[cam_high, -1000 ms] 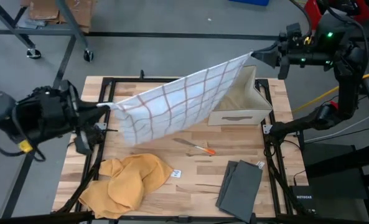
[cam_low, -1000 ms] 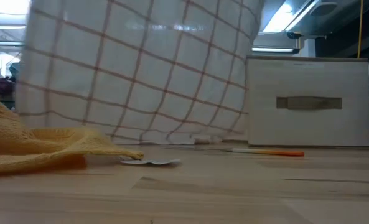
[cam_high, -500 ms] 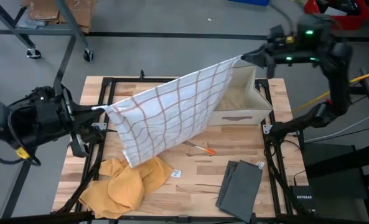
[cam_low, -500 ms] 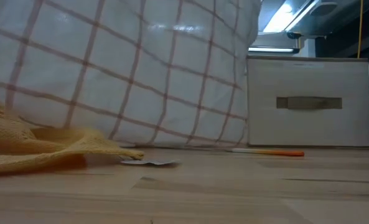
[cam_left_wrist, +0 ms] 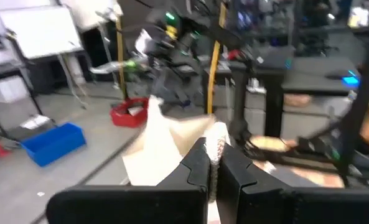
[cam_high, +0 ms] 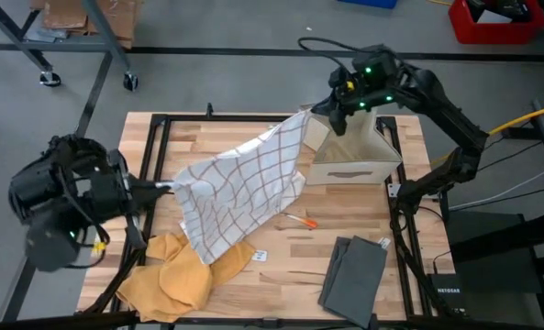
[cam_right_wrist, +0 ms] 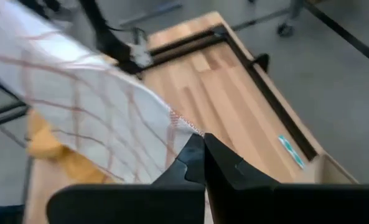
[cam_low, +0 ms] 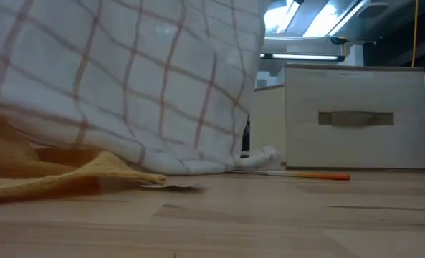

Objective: Fold towel
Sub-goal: Fold the white kitchen towel

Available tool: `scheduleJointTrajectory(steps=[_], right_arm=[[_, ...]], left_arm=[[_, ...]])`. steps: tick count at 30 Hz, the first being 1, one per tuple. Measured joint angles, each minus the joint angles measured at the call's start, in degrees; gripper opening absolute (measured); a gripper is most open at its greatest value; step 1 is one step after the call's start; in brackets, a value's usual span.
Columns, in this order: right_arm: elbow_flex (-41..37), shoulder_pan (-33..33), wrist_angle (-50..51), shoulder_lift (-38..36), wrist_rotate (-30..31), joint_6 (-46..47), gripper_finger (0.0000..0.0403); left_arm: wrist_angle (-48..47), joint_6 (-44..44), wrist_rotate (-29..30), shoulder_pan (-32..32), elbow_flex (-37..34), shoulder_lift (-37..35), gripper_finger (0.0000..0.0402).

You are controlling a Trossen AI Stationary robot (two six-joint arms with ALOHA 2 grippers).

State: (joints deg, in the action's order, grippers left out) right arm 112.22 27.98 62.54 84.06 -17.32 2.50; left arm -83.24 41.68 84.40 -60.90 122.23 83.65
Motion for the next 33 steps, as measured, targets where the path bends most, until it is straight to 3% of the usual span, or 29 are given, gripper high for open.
scheduleJointTrajectory(steps=[6,14,19,24,33], right_arm=[[-0.2,0.2,-4.6,0.0,0.9,-0.9,0.0001],[7.0,0.2,-6.5,-2.2,-6.2,3.3,0.0001],[16.0,0.2,-3.6,-2.4,-11.0,6.2,0.0001],[22.4,0.1,3.1,-2.3,-11.8,6.6,0.0001],[19.8,0.1,16.4,-2.6,-11.8,6.5,0.0001]], left_arm=[[-2.0,3.8,-1.9,-0.1,0.0,1.4,0.0000],[13.6,3.1,-7.9,-1.3,0.0,1.4,0.0000],[22.8,-0.6,-11.5,-1.4,0.0,1.5,0.0000],[32.3,-8.4,-14.1,-1.4,0.0,2.2,0.0000],[36.4,-7.5,-14.8,-1.4,0.0,8.5,0.0000]])
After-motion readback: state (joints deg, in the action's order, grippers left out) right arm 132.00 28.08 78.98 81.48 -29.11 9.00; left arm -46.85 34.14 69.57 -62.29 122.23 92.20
